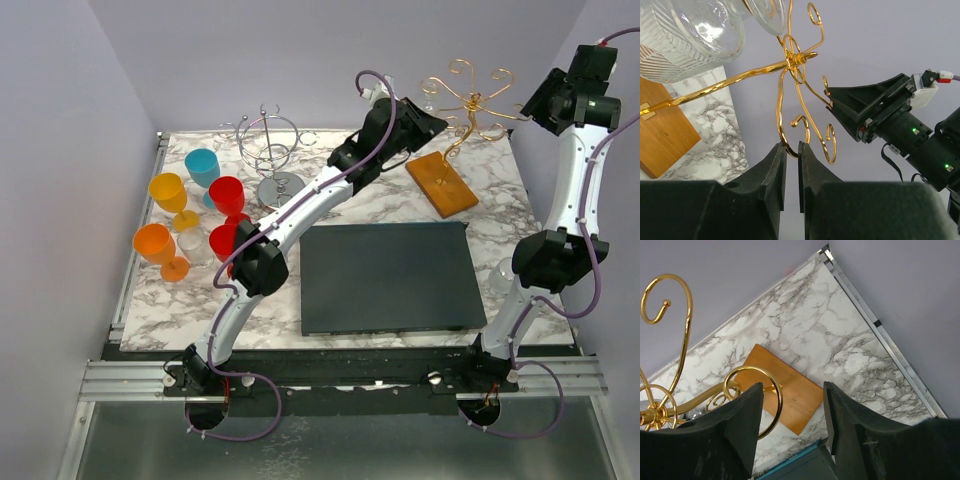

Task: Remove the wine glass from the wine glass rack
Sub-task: Adjust the wine rack at the center of the board.

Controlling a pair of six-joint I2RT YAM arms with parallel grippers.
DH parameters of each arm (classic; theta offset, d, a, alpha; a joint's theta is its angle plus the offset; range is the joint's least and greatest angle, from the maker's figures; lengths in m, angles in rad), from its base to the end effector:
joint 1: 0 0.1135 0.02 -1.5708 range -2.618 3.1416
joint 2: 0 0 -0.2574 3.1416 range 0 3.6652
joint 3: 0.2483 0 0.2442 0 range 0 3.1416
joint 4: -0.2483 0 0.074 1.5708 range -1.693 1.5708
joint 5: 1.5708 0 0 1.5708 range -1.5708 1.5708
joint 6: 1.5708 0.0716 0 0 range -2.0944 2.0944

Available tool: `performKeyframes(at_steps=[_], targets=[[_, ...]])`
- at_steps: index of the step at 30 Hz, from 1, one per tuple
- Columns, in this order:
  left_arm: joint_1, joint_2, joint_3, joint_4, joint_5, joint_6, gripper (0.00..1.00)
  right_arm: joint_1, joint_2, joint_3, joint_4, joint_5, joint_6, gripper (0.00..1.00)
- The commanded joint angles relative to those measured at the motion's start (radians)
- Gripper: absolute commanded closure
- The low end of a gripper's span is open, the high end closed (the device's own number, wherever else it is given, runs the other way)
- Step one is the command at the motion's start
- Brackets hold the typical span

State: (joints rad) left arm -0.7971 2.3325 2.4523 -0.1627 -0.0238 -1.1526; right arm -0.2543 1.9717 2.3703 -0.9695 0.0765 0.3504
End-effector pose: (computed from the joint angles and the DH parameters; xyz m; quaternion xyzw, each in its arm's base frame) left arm 0.4002 -0.4072 0.3814 -0.1358 0.7092 -0.5677 0.3954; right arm 0.4222 -0.1154 0.4191 0.2786 0.8317 -0.0105 0.4801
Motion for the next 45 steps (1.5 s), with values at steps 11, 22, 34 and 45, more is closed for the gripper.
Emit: performKeyframes(at_steps=[11, 22, 34, 45], targets=[[-0.004, -0.023, 0.053, 0.072, 0.035, 0.050, 0.54, 0.004, -0.080, 0.020, 0.034, -0.093, 0.046, 0.34], [0.025, -0.106, -0.044, 0.057, -0.012, 0.089, 0.43, 0.004, -0.102, 0.007, 0.045, -0.100, 0.049, 0.32], [0.087, -0.058, 0.023, 0.049, 0.000, 0.054, 0.42, 0.003, -0.132, -0.021, 0.054, -0.103, 0.050, 0.32], [0.123, 0.080, 0.173, 0.069, -0.009, -0.010, 0.50, 0.004, -0.231, -0.083, 0.073, -0.159, 0.078, 0.32]])
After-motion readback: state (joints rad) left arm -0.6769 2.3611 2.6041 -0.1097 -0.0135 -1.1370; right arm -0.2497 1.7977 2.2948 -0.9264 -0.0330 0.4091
